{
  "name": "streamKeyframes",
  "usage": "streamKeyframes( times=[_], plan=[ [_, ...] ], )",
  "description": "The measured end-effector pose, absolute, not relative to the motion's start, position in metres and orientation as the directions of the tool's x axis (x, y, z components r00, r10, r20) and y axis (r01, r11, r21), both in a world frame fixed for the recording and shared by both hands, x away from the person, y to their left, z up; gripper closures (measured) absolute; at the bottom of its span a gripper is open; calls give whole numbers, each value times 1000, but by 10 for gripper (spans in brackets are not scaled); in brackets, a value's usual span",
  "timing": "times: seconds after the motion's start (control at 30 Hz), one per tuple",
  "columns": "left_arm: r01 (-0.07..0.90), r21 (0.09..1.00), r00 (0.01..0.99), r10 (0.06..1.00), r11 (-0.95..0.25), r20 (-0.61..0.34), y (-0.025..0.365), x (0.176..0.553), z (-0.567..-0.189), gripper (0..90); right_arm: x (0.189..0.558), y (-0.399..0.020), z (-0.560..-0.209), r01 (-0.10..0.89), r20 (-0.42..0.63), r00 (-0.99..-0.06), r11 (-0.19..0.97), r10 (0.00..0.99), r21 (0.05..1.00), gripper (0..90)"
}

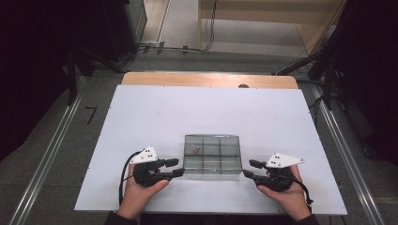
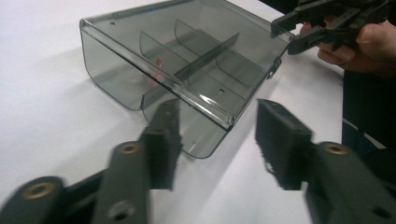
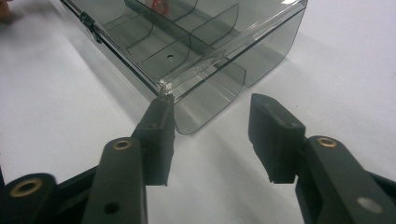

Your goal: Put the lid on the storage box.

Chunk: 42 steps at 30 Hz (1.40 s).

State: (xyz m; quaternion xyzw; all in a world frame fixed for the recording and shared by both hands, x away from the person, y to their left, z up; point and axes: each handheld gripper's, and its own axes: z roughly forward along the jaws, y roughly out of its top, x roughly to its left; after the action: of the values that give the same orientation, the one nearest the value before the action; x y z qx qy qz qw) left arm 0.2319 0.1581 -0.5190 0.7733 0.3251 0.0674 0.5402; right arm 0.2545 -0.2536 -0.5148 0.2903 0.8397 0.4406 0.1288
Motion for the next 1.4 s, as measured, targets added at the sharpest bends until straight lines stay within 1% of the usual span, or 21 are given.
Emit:
streamKeyframes(
  times=[0.1, 0.27, 0.4, 0.63, 0.77, 0.9, 1.07, 1.37, 1.4],
  plan=[
    [420, 889, 777, 579, -185, -247, 159, 230, -517, 396, 253, -254, -514, 371, 34, -797, 444, 603, 816, 451],
    [400, 902, 780, 577, -160, -244, 164, 227, -515, 331, 251, -257, -510, 370, 43, -789, 418, 613, 830, 421],
    [387, 910, 782, 576, -148, -239, 167, 224, -513, 306, 249, -260, -507, 361, 42, -787, 404, 615, 841, 401],
    [362, 923, 781, 582, -128, -226, 173, 220, -510, 268, 246, -266, -503, 339, 45, -797, 384, 602, 859, 273],
    [353, 928, 778, 588, -117, -221, 176, 218, -509, 240, 245, -269, -501, 333, 50, -797, 370, 602, 867, 213],
    [347, 932, 774, 594, -109, -219, 180, 217, -508, 234, 244, -274, -499, 334, 50, -789, 359, 612, 871, 159],
    [339, 935, 770, 601, -100, -215, 187, 215, -508, 197, 243, -284, -498, 341, 57, -775, 340, 629, 877, 142],
    [325, 942, 763, 612, -85, -208, 198, 212, -509, 145, 243, -303, -499, 358, 84, -754, 300, 652, 884, 137],
    [325, 942, 761, 614, -82, -209, 199, 212, -510, 125, 243, -305, -499, 357, 84, -753, 298, 652, 885, 137]
  ],
)
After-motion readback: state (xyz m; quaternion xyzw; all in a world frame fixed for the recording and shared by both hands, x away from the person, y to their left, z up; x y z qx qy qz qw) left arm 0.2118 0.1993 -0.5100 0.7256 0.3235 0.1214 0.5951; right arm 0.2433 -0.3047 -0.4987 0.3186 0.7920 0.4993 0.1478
